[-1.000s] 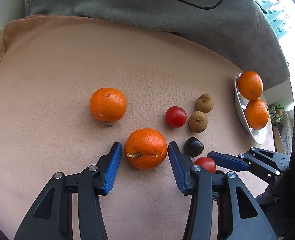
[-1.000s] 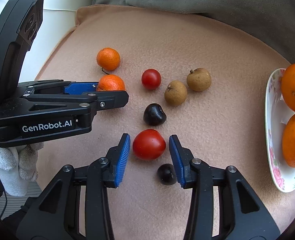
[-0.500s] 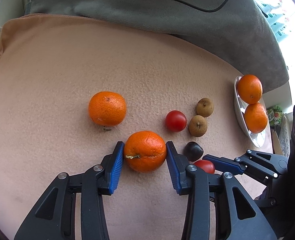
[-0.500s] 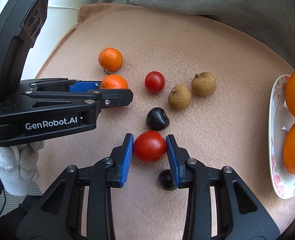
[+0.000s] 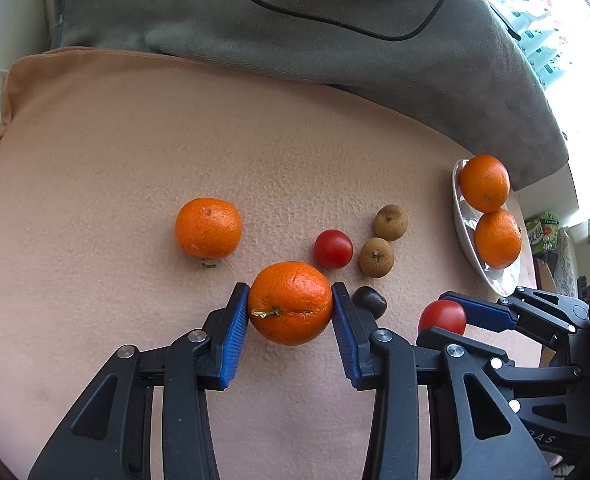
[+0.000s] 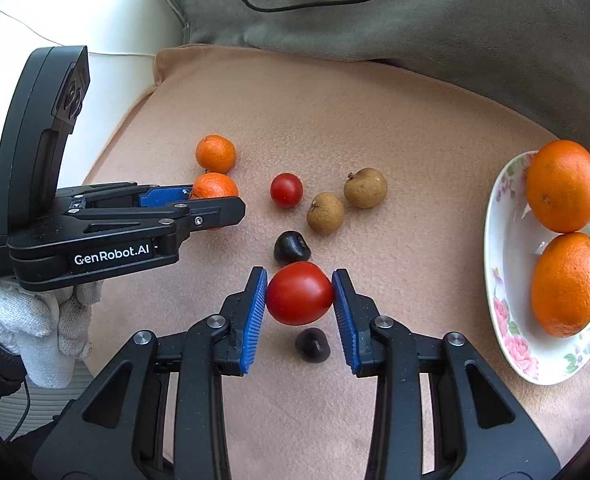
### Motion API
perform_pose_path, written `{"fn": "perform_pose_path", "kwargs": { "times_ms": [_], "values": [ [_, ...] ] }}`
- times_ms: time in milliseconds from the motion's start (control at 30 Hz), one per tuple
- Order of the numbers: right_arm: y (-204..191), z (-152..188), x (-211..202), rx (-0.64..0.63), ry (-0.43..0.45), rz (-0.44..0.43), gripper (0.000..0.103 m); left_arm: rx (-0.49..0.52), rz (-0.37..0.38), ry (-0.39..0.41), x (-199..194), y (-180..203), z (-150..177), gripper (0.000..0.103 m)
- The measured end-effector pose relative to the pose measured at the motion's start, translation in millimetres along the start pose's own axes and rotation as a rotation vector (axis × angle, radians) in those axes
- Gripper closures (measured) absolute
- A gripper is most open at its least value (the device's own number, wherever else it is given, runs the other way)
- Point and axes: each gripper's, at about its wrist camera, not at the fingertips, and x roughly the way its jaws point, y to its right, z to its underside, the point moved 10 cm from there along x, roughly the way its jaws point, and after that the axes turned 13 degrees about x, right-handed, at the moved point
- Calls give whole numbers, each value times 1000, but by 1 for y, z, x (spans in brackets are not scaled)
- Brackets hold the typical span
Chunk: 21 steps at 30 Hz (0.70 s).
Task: Organize fruits
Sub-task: 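Grasp a mandarin with the left gripper while the right gripper grasps a red tomato, then carry mandarin and tomato onto the plate and open both grippers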
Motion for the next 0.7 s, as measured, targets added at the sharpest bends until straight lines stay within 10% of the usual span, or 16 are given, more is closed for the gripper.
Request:
{"fn": "perform_pose_path", "kwargs": {
  "times_ms": [700],
  "values": [
    [100,-13,-93,161,130,37,68,110,68,45,-13,67,-35,64]
  ]
}}
